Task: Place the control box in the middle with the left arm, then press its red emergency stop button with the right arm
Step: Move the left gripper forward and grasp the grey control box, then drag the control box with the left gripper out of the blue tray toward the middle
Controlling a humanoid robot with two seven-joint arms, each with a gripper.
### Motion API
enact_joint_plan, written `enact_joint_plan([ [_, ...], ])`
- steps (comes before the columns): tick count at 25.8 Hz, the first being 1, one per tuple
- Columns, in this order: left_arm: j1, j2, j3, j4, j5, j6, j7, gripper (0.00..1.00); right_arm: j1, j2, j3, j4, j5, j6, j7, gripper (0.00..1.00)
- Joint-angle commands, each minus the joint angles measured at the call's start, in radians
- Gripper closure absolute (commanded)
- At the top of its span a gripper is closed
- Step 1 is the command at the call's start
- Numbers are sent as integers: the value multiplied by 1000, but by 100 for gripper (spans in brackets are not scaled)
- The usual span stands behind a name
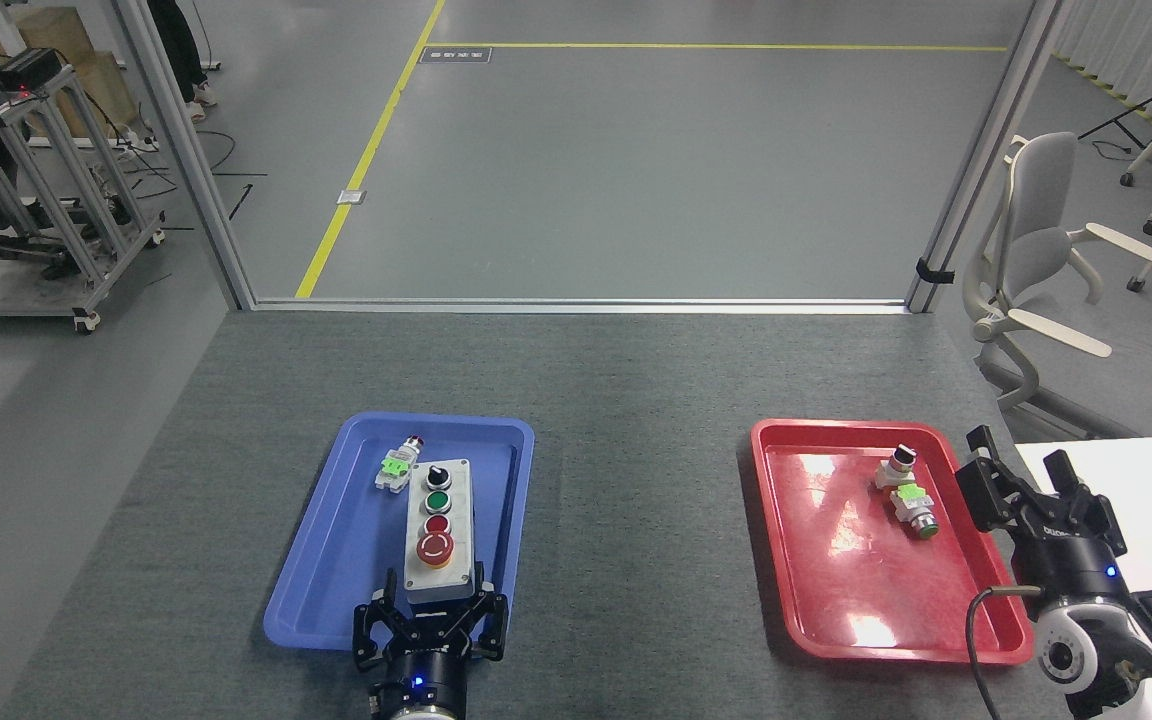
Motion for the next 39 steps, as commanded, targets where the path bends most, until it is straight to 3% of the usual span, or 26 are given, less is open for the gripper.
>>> enact_joint_plan([
  [1, -50, 7, 2, 92, 60, -2, 17, 3, 0, -4, 0, 0, 2, -1, -1, 1],
  [3, -76, 7, 0, 143, 86, -7, 36, 6, 0, -9, 0, 0, 2, -1, -1, 1],
  [5, -79, 5, 0, 166, 106, -19, 74, 22, 0, -14, 2, 0, 3, -7, -1, 1],
  [9, -64, 9, -4, 135, 119, -22, 83, 41, 0, -4, -1, 0, 5, -34, -1, 1],
  [13, -18, 18, -15, 46, 105, -99, 166, 84, 0, -3, -18, 0, 2, -34, -1, 1],
  [15, -5, 25, -15, 2, 103, -137, 184, 95, 0, -3, -21, 0, 2, -34, -1, 1],
  [19, -8, 27, -29, -51, 97, -165, 178, 95, 0, -3, -21, 0, 2, -36, -2, 1],
  [24, -71, 13, -195, -80, 91, -197, 80, 94, 0, -4, -21, 0, 5, -41, -1, 1],
  [27, -87, -51, -274, -61, 89, -186, 51, 93, 0, -1, -21, 0, 5, -41, -2, 1],
  [35, -94, -54, -483, -66, 96, -105, 48, 93, 0, -1, -21, 0, 3, -41, -2, 1],
  [39, -102, -54, -511, -6, 105, -103, 46, 93, 0, 0, -23, 0, 2, -41, -4, 1],
])
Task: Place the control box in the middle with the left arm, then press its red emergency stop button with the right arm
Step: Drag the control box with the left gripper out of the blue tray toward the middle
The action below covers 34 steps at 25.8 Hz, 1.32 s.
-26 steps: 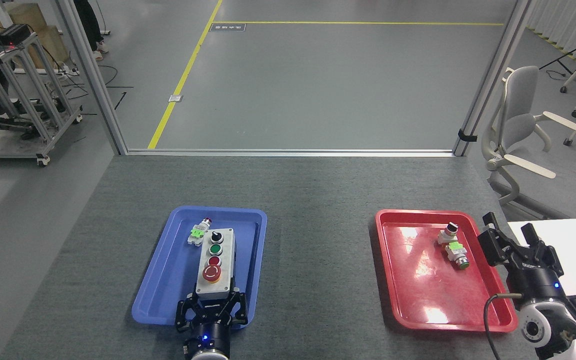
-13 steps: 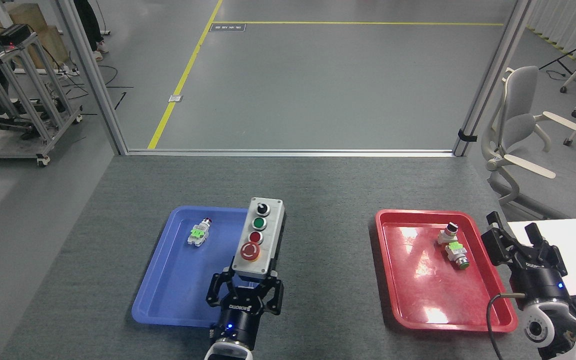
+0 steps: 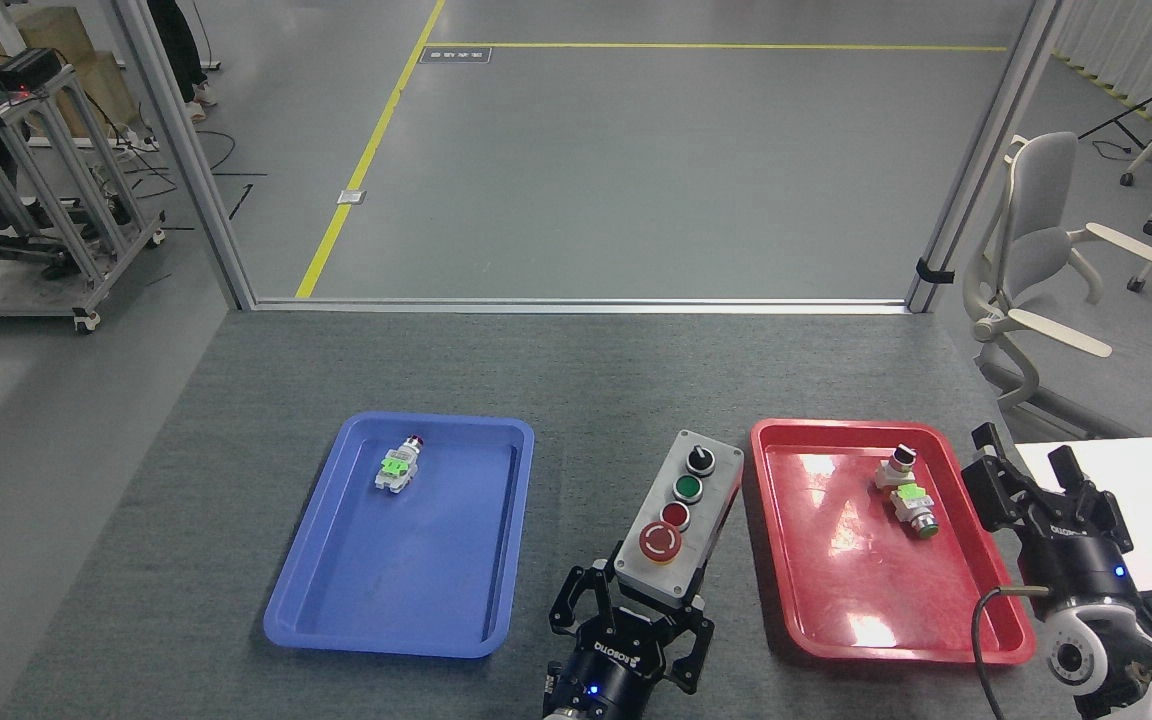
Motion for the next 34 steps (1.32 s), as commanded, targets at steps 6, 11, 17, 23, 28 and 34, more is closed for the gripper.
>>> enact_joint_plan([
  [6, -16, 0, -25, 111, 99, 145, -1, 95, 3, 2, -20, 0, -2, -1, -1, 1],
  [11, -17, 0, -28, 112, 158, 252, -1, 98, 3, 2, -20, 0, -2, -1, -1, 1],
  [17, -17, 0, -39, 124, 163, 283, -38, 98, 3, 2, -22, 0, -2, -1, -1, 1],
  [23, -16, 1, -41, 155, 195, 305, -47, 98, 0, 2, -22, 0, -2, -1, -1, 1],
  [28, -16, 1, -37, 147, 197, 318, -47, 95, 0, 2, -23, 0, -2, -1, -1, 1],
  [34, -14, 3, -37, 151, 203, 323, -40, 2, 0, 2, -23, 0, -2, 0, -1, 1],
])
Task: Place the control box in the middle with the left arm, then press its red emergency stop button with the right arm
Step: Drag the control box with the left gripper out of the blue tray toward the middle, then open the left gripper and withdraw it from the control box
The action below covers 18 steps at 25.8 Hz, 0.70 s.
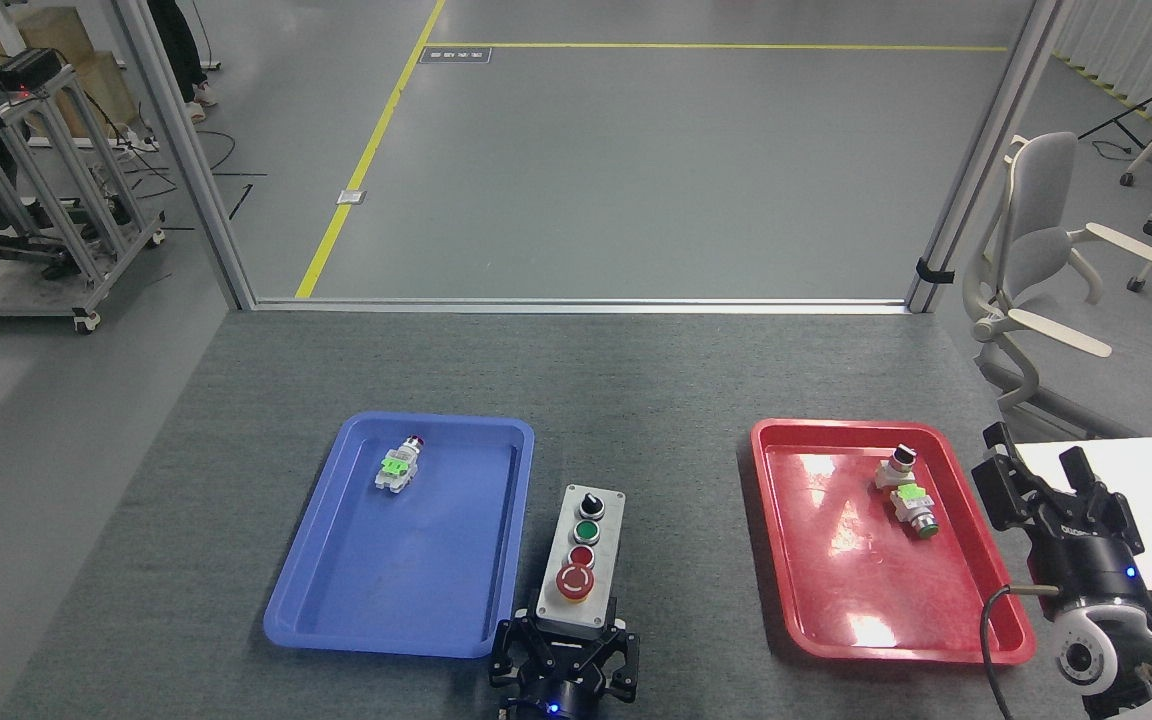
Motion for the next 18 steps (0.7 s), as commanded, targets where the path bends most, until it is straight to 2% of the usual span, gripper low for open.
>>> enact_joint_plan([
  [1, 1, 0, -4, -2, 2, -6, 6, 1, 0, 0, 0, 0, 0, 2, 0, 1],
  [7, 37, 0, -6, -34, -14, -2, 12, 1, 0, -1, -2, 0, 0, 2, 0, 1],
  [11, 91, 23, -6, -143, -35, 2, 18, 1, 0, -1, -2, 0, 0, 2, 0, 1],
  [15, 165, 154, -3, -298, -84, 62, 26, 1, 0, -1, -2, 0, 0, 0, -2, 1],
  [18, 215, 218, 1, -399, -101, 91, 26, 1, 3, -1, 0, 2, 0, 0, -2, 1],
])
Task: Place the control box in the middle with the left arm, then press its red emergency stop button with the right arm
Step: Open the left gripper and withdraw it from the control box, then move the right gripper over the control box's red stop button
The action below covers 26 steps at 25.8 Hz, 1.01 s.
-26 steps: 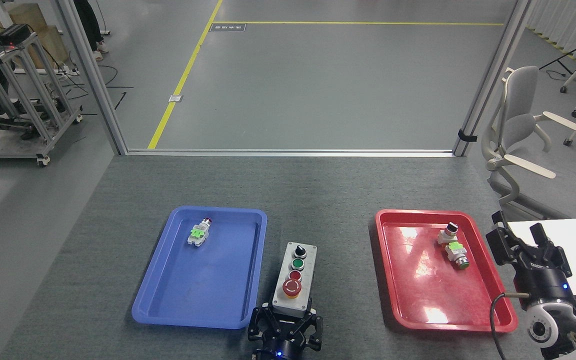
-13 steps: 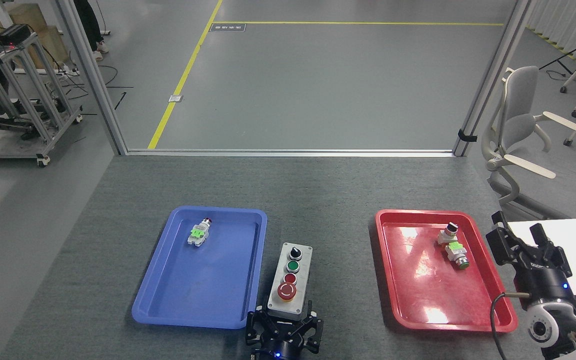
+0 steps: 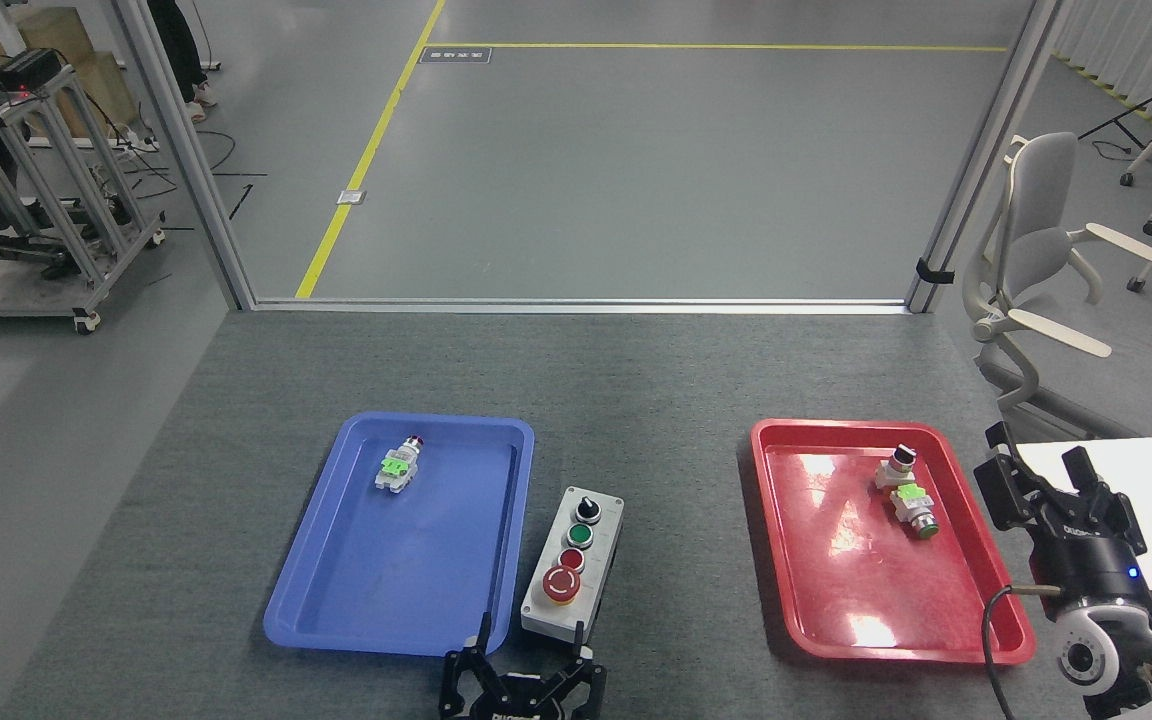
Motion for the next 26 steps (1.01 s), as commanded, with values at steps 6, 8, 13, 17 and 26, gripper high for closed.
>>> enact_joint_plan([
  [6, 65, 148, 34, -176, -21, 30, 2, 1, -3, -20, 9, 9, 0, -36, -5, 2],
  [8, 64, 172, 60, -208, -20, 25, 2, 1, -1, -20, 11, 8, 0, -57, -5, 4],
  [13, 52, 223, 147, -230, -1, -73, -13, 1, 2, -18, 12, 8, -1, -66, -11, 28],
  [17, 61, 235, 323, -211, -8, -265, -30, 2, -14, -18, 55, 9, -1, -57, -153, 58],
  [26, -4, 303, 428, -107, -9, -490, -73, 2, -231, -8, 503, 83, 0, -37, -226, 96],
])
